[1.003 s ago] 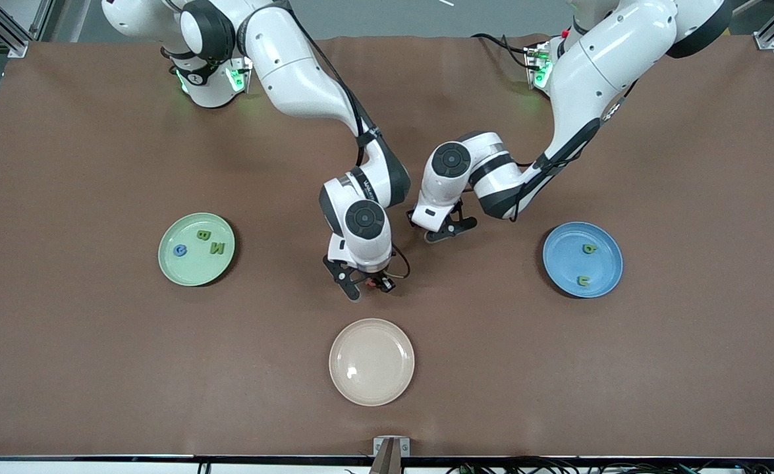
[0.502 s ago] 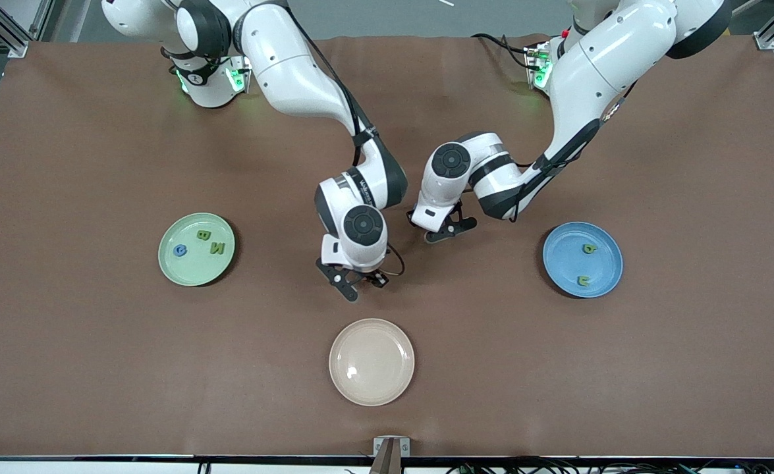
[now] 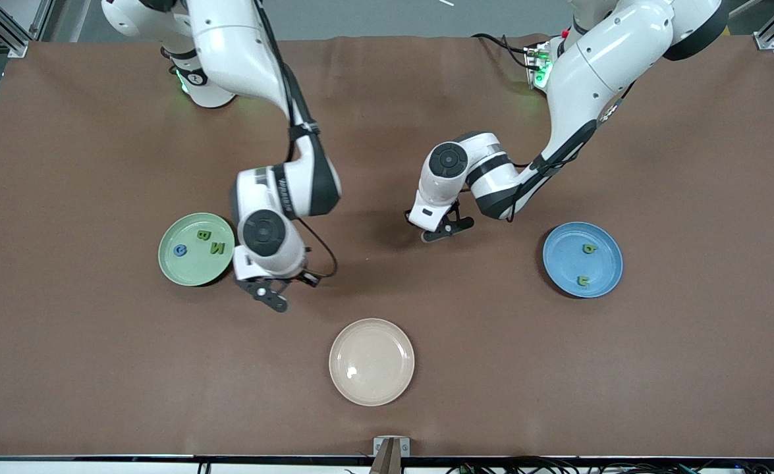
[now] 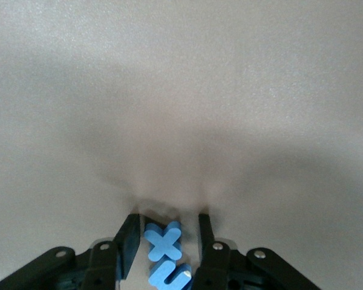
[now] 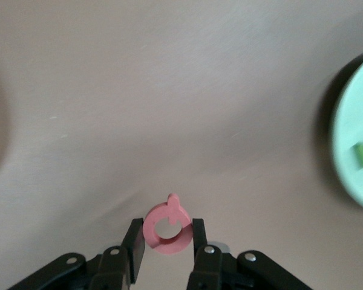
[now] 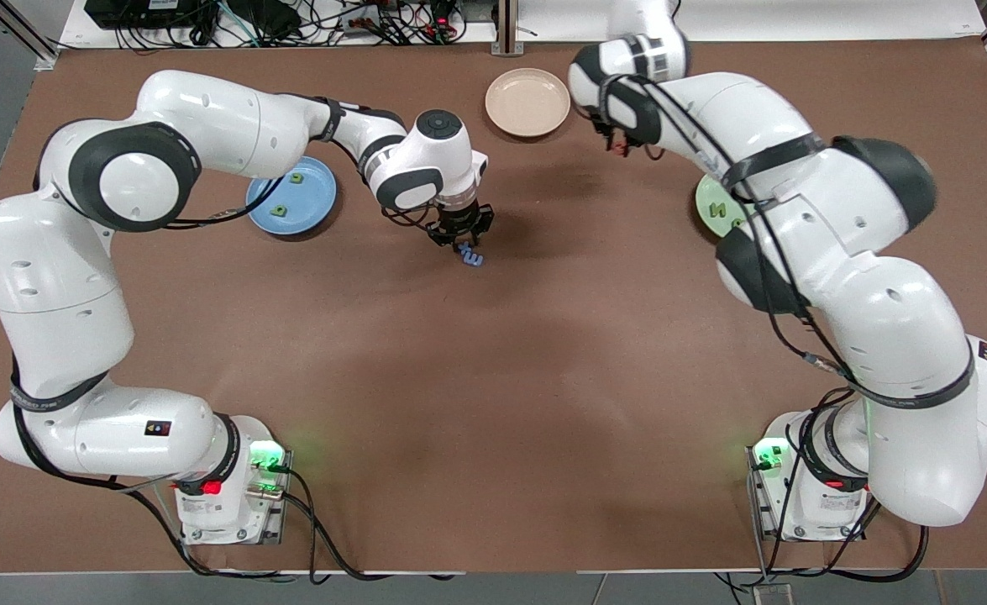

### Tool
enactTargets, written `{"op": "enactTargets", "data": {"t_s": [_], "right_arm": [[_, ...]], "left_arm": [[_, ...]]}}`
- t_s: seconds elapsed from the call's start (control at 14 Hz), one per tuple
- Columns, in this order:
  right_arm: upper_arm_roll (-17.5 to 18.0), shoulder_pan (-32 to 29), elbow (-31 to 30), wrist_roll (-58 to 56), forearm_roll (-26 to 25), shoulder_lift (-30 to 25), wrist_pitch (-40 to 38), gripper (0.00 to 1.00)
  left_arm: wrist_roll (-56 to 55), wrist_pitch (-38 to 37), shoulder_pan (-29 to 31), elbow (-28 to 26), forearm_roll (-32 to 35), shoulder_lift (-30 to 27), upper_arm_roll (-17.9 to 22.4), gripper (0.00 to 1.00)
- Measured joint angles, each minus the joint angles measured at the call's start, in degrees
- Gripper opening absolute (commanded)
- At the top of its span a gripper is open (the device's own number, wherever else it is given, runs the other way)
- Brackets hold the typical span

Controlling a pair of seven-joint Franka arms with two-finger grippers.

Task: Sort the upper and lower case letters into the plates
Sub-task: 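Place the pink Q on the green plate while the left gripper places x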

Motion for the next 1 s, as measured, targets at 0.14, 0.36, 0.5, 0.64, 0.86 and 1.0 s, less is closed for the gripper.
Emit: {"op": "enactTargets", "data": {"t_s": [0.14, 0.36, 0.5, 0.64, 0.86, 1.0], "right_arm": [[-2.73, 0.5, -8.94, -10.47, -0.03, -4.95, 3.77, 0.0], [-6.93, 0.56, -19.94, -25.31, -0.05, -9.78, 9.46, 0.0], [-8.69, 0.44, -24.84, -33.24, -0.04, -10.84, 13.47, 0.0], [-9.2, -0.53, -27.93, -38.38, 0.02, -10.89, 17.14, 0.0], [-8.97, -4.05, -29.31, -45.53, 2.06, -10.88, 18.66, 0.0], [-7.77, -7.37, -29.53, -52.23, 7.04, -10.84, 18.66, 0.0]], "left_arm": [[0.0, -0.44, 0.01, 0.06, 0.0, -0.16, -0.05, 0.23], [0.02, -0.43, 0.0, 0.09, 0.01, -0.16, -0.06, 0.14], [0.06, -0.44, -0.01, 0.09, 0.04, -0.16, -0.07, 0.11], [0.41, -0.44, -0.01, 0.09, 0.2, -0.16, -0.08, 0.1], [1.76, -0.6, 0.13, 0.47, 1.61, -0.18, 0.01, 0.09], [4.36, -3.23, 0.57, 1.14, 1.99, -0.7, 0.0, 0.09]]}}
